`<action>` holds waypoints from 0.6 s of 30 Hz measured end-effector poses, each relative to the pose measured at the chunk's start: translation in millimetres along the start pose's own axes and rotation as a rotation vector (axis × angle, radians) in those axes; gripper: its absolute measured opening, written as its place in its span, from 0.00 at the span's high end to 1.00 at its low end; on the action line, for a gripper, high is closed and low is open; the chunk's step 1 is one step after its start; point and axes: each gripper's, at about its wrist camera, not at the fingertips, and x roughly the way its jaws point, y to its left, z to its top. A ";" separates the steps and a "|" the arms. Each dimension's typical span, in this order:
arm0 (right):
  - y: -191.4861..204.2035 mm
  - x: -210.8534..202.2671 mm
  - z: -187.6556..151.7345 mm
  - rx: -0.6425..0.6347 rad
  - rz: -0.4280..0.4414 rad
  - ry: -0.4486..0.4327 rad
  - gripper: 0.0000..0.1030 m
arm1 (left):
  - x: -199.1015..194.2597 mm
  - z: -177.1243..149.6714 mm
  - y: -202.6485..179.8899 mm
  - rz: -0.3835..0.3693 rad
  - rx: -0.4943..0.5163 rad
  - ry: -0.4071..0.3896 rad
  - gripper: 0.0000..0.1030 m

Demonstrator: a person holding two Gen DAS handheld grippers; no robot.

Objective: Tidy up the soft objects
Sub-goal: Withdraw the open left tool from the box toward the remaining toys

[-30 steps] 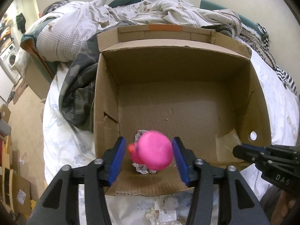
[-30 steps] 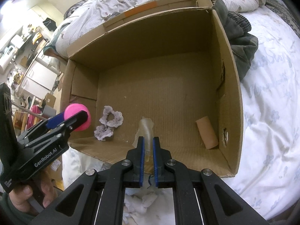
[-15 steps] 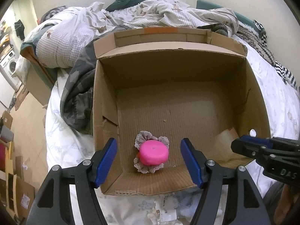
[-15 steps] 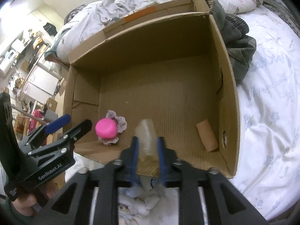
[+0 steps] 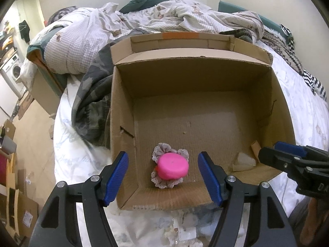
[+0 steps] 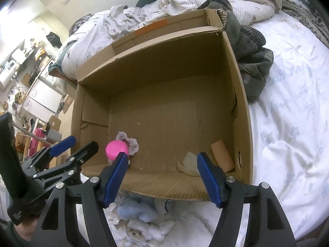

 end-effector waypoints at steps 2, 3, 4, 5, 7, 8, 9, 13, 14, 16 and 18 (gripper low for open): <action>-0.7 -0.1 -0.5 0.006 -0.002 0.001 0.29 | -7.7 -2.2 3.3 -0.019 -0.018 -0.007 0.35; -1.0 -0.3 -0.9 0.009 -0.003 0.000 0.29 | -13.0 -4.0 4.9 -0.028 -0.023 -0.016 0.35; -1.0 -0.6 -1.3 0.010 -0.005 -0.001 0.29 | -16.5 -4.9 5.5 -0.024 -0.022 -0.022 0.35; -0.9 -0.8 -1.6 0.011 -0.007 -0.001 0.29 | -19.5 -5.7 5.9 -0.015 -0.019 -0.027 0.35; -0.3 -1.5 -2.8 0.011 -0.010 -0.003 0.29 | -26.1 -8.3 8.5 0.003 -0.016 -0.038 0.35; 0.0 -2.2 -3.5 0.009 -0.012 -0.004 0.29 | -28.2 -9.0 9.7 0.007 -0.019 -0.041 0.35; 0.6 -2.9 -4.3 0.007 -0.014 -0.004 0.29 | -31.1 -10.2 11.9 0.012 -0.025 -0.045 0.35; 2.6 -8.5 -8.6 -0.004 -0.015 -0.010 0.29 | -39.8 -14.5 18.7 0.024 -0.045 -0.052 0.35; 2.9 -10.4 -10.0 -0.006 -0.014 -0.012 0.29 | -41.0 -15.7 19.0 0.027 -0.048 -0.051 0.35; 3.3 -14.3 -12.8 -0.008 -0.013 -0.015 0.29 | -43.8 -19.5 20.7 0.028 -0.061 -0.046 0.35; 4.2 -17.9 -16.1 -0.011 -0.014 -0.017 0.29 | -46.3 -24.8 21.6 0.026 -0.073 -0.036 0.35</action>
